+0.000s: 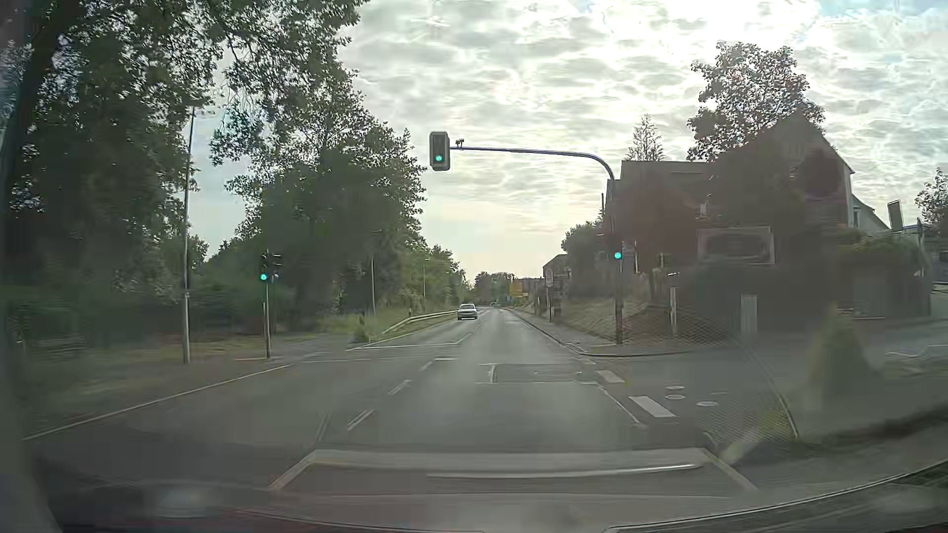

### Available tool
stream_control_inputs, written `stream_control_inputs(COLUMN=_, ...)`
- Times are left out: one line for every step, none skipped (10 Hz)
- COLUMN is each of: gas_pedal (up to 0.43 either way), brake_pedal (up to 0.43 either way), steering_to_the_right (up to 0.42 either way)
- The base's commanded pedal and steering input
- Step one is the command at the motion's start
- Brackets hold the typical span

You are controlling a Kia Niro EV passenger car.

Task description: Follow the waypoints while adhering to traffic rules and regulations

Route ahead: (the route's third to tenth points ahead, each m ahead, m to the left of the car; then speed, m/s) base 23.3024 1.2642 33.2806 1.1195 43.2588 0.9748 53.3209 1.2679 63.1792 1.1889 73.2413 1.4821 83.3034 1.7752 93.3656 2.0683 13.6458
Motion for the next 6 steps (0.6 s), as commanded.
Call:
stream_control_inputs(gas_pedal=0.067, brake_pedal=0.03, steering_to_the_right=0.0)
stream_control_inputs(gas_pedal=0.067, brake_pedal=0.03, steering_to_the_right=0.0)
stream_control_inputs(gas_pedal=0.067, brake_pedal=0.03, steering_to_the_right=0.0)
stream_control_inputs(gas_pedal=0.059, brake_pedal=0.03, steering_to_the_right=0.0)
stream_control_inputs(gas_pedal=0.039, brake_pedal=0.03, steering_to_the_right=0.0)
stream_control_inputs(gas_pedal=0.039, brake_pedal=0.03, steering_to_the_right=0.0)
